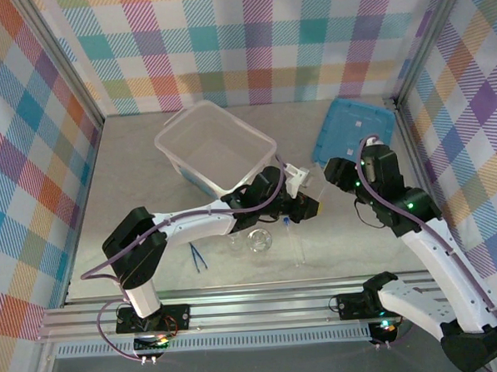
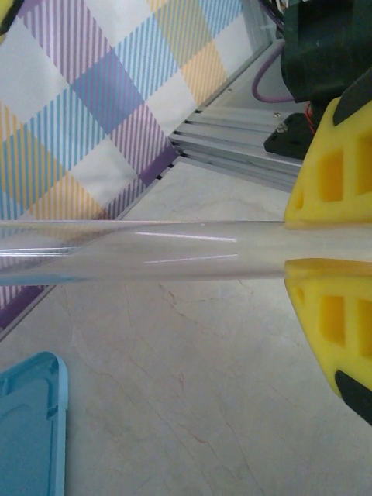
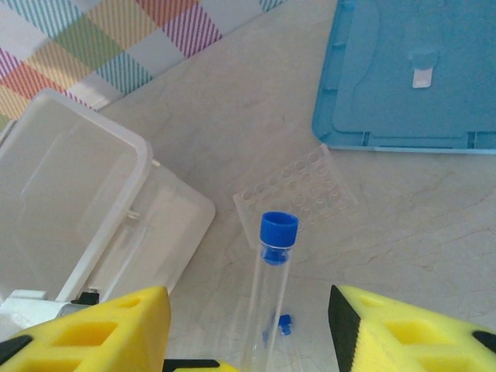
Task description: Organize the chemistry lab equipment
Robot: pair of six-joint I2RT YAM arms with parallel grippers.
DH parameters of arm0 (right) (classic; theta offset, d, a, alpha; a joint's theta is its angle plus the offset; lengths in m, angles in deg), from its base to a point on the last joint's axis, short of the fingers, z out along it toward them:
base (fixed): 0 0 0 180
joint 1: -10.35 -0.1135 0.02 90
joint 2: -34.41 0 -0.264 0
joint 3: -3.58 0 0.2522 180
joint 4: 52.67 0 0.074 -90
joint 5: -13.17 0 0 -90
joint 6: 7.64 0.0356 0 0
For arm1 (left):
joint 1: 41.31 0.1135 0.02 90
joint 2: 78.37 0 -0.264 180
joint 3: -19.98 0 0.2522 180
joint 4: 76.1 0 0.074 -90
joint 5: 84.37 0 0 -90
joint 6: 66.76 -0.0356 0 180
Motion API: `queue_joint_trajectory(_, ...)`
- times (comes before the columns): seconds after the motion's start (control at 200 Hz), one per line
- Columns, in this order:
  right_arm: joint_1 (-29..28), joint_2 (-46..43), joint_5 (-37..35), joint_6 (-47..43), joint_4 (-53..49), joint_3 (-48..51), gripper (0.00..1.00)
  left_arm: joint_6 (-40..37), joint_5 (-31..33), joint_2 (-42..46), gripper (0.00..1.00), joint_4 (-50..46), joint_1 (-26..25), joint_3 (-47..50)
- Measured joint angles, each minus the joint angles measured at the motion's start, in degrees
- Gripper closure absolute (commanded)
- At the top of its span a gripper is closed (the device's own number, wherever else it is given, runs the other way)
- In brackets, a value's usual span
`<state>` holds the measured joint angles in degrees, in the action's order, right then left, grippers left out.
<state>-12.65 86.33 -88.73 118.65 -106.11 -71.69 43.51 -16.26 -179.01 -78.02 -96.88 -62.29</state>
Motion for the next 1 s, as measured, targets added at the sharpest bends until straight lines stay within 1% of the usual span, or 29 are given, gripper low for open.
queue_joint_trajectory(0.25, 5.9, -0.4, 9.7, -3.4, -4.2, -0.2, 0.38, -4.6, 0.0, 0.0, 0.97, -2.5, 0.4, -1.1)
queue_joint_trajectory(0.38, 7.7, 0.0, 13.8, -5.3, -5.7, -1.5, 0.38, -5.9, 0.0, 0.0, 0.97, -3.0, 0.6, -1.1)
queue_joint_trajectory(0.775, 14.9, 0.2, 25.5, -7.7, -6.4, -1.2, 0.38, -8.5, -0.1, 0.0, 0.97, -4.4, 0.6, -2.2)
queue_joint_trajectory(1.0, 17.4, 1.0, 31.6, -8.7, -6.4, -0.9, 0.37, -10.4, 0.0, 0.0, 0.97, -5.5, 0.6, -2.7)
